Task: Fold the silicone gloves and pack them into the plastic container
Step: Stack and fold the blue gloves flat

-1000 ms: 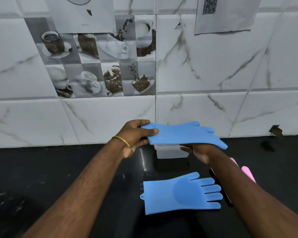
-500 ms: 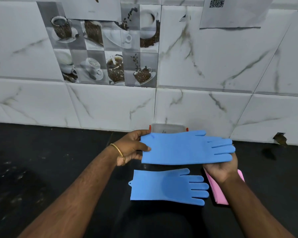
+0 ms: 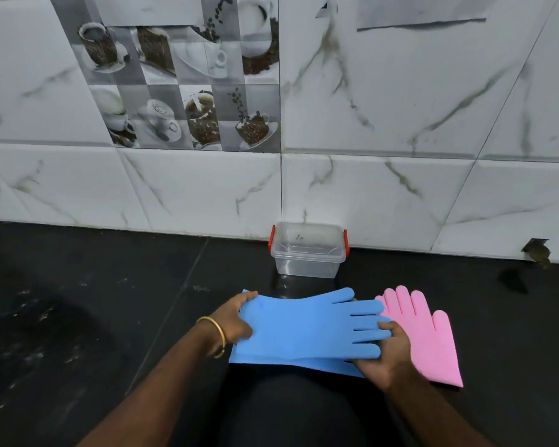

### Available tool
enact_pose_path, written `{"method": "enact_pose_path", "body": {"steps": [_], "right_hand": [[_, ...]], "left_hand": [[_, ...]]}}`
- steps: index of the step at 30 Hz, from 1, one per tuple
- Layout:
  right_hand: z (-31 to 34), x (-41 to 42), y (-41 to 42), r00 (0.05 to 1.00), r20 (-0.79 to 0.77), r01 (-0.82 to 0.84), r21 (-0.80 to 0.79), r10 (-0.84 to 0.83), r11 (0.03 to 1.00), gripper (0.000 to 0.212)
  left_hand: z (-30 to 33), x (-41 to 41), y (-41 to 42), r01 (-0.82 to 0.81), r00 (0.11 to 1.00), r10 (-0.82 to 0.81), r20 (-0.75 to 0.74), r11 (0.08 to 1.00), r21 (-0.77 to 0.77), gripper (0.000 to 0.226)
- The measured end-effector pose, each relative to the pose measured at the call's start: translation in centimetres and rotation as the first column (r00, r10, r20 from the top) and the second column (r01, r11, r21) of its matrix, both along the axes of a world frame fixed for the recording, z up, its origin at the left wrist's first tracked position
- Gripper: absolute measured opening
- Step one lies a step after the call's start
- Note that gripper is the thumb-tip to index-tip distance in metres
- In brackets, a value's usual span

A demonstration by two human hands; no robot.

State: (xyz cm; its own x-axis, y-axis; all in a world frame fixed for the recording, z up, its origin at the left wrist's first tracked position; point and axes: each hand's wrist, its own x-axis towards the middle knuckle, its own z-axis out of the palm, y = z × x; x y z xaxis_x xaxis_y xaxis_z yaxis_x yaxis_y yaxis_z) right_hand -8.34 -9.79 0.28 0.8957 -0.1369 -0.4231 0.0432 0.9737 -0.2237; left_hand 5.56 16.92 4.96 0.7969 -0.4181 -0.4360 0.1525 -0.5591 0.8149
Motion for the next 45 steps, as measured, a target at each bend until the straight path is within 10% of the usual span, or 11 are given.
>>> {"method": "enact_pose_path", "body": {"steps": [24,33,39,45], "right_hand": [[-1.8,1.0,0.9,0.912,-0.392,-0.142,-0.583,-0.123,0.800,0.034],[-1.9,0.2,-1.1,0.864,-0.283,-0.281,-0.957,-0.417,0.069,0.052],[-2.0,-1.1,1.3,0.929,-0.203,-0.339,-0.799,-0.309,-0.496,0.048],[-2.9,-2.8,4.8,0.930,-0.366,-0.238,-0.545,-0.027,-0.804,0.042]], "left_hand": [[-7.4,4.5,2.6,0.215,0.950,-0.259,0.173,0.948,0.236,0.092],[-7.8,5.5,2.1,0.127,0.920,-0.244,0.308,0.926,0.355,0.082],[-7.0,6.2,1.0,0.128,0.855,-0.359,0.374,0.845,0.520,0.049],[-6.3,7.3,0.7,0.145,0.928,-0.269,0.257,0.898,0.414,0.042]]}}
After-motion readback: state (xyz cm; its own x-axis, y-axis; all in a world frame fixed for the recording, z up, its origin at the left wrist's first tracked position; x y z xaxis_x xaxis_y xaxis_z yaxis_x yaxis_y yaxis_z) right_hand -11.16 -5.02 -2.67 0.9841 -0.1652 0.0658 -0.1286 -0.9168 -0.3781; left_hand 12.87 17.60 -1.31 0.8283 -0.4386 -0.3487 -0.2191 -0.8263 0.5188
